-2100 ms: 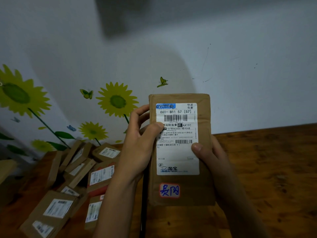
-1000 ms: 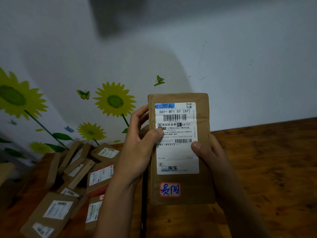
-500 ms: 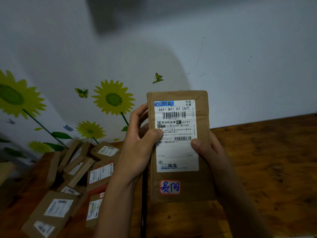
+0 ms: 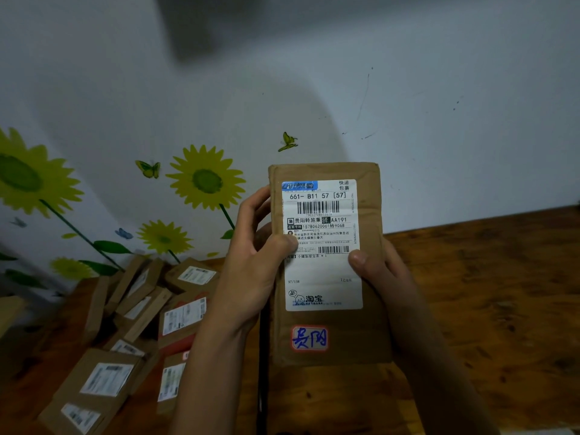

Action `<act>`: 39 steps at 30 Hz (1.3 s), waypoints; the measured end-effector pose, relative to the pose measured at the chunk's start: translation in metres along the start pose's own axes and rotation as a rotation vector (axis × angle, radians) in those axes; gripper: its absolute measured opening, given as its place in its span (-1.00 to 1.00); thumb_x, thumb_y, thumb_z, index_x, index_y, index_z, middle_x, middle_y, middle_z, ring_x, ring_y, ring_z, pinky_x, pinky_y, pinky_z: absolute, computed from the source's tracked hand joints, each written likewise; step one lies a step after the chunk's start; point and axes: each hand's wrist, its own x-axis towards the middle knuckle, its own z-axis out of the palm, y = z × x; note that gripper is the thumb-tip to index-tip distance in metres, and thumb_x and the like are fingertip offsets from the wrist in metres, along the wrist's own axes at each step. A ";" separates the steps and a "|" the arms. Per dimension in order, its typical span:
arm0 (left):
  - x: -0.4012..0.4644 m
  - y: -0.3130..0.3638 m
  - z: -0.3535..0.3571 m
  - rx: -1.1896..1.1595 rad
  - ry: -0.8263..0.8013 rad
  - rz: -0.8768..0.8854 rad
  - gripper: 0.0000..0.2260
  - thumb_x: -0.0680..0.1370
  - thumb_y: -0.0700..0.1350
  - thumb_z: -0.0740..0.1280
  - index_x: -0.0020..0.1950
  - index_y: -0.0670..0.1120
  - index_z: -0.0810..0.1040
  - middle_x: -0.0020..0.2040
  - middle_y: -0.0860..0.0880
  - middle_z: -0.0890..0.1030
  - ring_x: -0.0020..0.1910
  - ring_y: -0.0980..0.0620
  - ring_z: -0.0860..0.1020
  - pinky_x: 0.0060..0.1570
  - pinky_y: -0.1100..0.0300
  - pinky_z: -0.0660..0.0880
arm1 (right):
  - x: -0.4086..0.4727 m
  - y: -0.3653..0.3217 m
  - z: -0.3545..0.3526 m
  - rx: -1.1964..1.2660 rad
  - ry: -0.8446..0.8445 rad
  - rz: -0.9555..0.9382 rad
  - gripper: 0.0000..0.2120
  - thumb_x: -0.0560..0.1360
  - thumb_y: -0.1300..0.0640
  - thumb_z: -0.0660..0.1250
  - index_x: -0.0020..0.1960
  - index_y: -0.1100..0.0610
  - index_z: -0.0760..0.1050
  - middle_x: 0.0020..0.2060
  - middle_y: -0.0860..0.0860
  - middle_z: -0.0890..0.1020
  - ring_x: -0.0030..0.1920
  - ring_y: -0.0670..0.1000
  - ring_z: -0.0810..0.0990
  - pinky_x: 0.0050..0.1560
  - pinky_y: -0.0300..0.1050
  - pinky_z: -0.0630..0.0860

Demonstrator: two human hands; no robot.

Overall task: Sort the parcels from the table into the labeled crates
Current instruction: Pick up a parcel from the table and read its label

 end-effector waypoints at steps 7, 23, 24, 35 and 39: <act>0.001 -0.002 0.001 0.028 -0.014 0.015 -0.36 0.28 0.04 0.37 0.38 0.23 0.40 0.33 0.03 0.54 0.18 -0.04 0.63 -0.10 0.04 0.63 | -0.001 -0.001 -0.002 0.013 -0.002 -0.012 -0.30 0.33 -0.13 0.44 0.46 -0.12 0.39 0.16 -0.04 0.69 0.07 0.06 0.73 -0.06 0.04 0.70; 0.000 -0.009 0.002 -0.005 -0.051 -0.001 -0.31 0.28 0.00 0.36 0.42 0.28 0.37 0.33 0.02 0.55 0.26 -0.12 0.58 -0.04 -0.03 0.63 | -0.003 -0.005 -0.002 0.065 -0.004 -0.029 -0.38 0.37 -0.06 0.39 0.42 -0.05 0.43 0.11 -0.02 0.72 0.04 0.08 0.73 -0.14 -0.05 0.69; 0.000 -0.009 0.002 -0.012 -0.055 -0.002 -0.30 0.28 -0.01 0.36 0.43 0.26 0.36 0.33 0.01 0.55 0.26 -0.12 0.58 -0.06 -0.01 0.63 | -0.003 -0.005 -0.002 0.066 -0.002 -0.033 -0.37 0.37 -0.06 0.39 0.43 -0.05 0.43 0.10 -0.03 0.72 0.04 0.08 0.73 -0.15 -0.06 0.68; -0.001 -0.015 -0.001 -0.041 -0.101 -0.015 -0.23 0.27 -0.05 0.36 0.48 0.26 0.32 0.36 0.01 0.54 0.30 -0.15 0.55 -0.06 0.02 0.62 | -0.002 -0.004 -0.002 0.058 0.005 -0.031 -0.36 0.37 -0.05 0.39 0.44 -0.01 0.41 0.11 -0.01 0.72 0.02 0.07 0.74 -0.20 -0.09 0.67; -0.002 -0.018 -0.001 -0.051 -0.114 -0.013 -0.19 0.25 -0.07 0.36 0.51 0.21 0.30 0.35 -0.01 0.55 0.26 -0.15 0.58 -0.05 -0.02 0.62 | -0.002 -0.003 -0.002 0.048 0.011 -0.020 -0.34 0.36 -0.07 0.39 0.45 -0.02 0.41 0.09 -0.02 0.72 0.01 0.07 0.74 -0.22 -0.10 0.67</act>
